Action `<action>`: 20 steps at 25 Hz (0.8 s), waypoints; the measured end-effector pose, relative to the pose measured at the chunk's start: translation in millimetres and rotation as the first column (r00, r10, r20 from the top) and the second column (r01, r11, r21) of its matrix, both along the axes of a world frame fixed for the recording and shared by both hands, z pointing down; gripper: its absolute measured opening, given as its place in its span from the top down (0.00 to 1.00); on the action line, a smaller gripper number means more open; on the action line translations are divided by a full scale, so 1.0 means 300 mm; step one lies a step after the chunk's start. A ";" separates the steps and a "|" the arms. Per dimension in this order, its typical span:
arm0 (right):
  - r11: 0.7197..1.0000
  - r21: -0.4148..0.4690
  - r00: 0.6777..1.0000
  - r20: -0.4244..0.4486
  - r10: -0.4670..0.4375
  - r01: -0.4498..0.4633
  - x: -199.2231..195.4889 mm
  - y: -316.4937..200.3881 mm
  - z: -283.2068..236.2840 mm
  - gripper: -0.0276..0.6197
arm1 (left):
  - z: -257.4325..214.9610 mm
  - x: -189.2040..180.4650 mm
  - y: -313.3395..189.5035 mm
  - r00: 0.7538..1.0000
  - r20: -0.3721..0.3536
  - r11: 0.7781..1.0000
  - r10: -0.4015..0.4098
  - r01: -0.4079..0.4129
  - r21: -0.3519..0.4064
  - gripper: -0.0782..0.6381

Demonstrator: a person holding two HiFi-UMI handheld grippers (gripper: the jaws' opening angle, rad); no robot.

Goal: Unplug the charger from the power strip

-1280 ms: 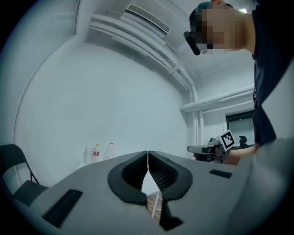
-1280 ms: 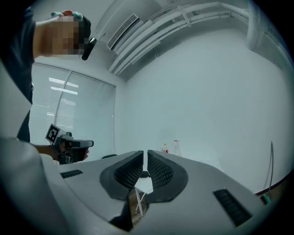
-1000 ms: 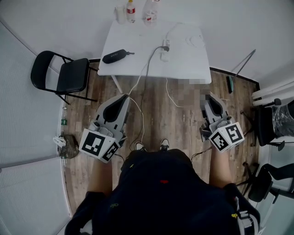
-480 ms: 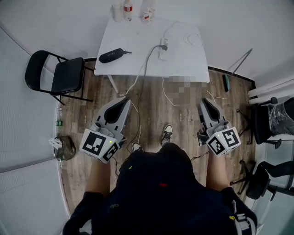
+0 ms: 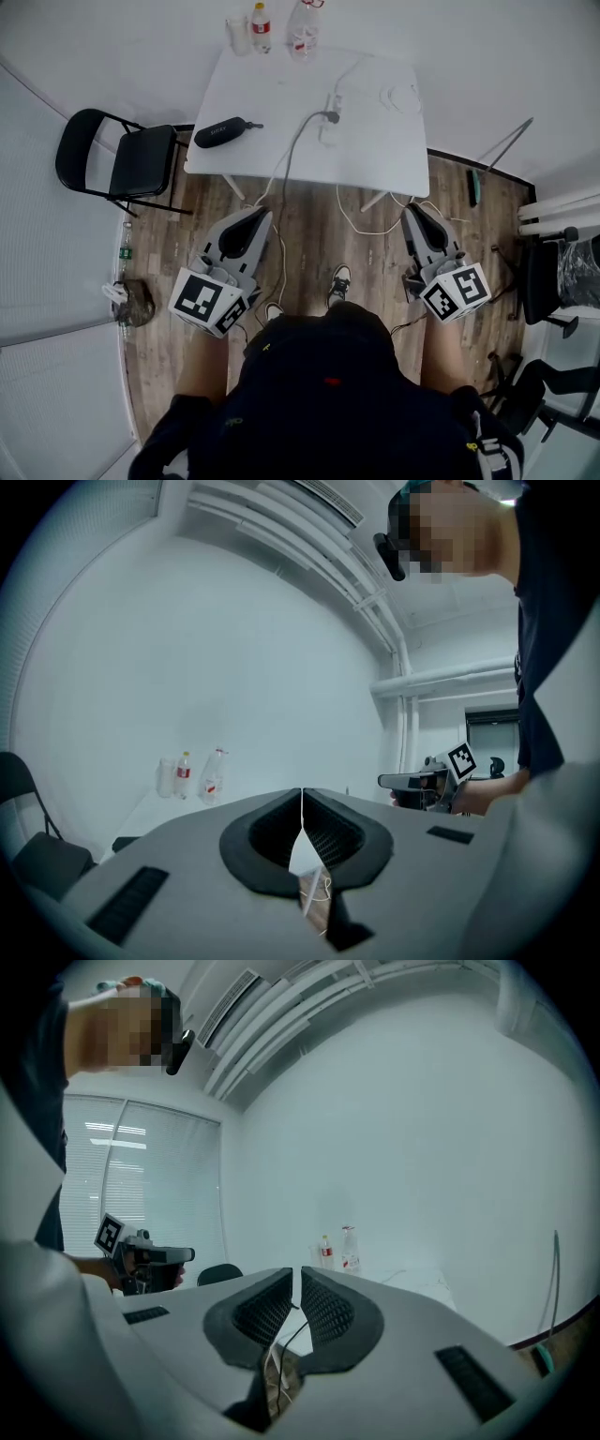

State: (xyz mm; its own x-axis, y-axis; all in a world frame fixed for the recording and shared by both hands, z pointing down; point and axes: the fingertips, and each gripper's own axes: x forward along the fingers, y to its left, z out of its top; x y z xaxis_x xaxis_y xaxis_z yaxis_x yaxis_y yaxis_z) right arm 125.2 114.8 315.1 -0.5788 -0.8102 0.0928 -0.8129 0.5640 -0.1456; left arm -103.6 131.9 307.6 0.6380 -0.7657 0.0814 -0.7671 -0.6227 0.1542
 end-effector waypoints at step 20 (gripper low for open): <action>0.973 -0.053 0.973 0.061 -0.222 0.226 0.300 -0.555 0.103 0.89 | 0.086 0.426 -0.469 0.988 0.077 0.988 -0.135 0.141 -0.067 0.86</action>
State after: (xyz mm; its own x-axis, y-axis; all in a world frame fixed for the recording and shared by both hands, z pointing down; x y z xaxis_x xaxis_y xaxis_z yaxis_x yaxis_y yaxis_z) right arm 215.2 -51.8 346.2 -0.7503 -0.6535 0.0999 -0.6568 0.7198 -0.2245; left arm 24.3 -8.8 333.6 0.5171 -0.8365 0.1812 -0.8556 -0.4995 0.1356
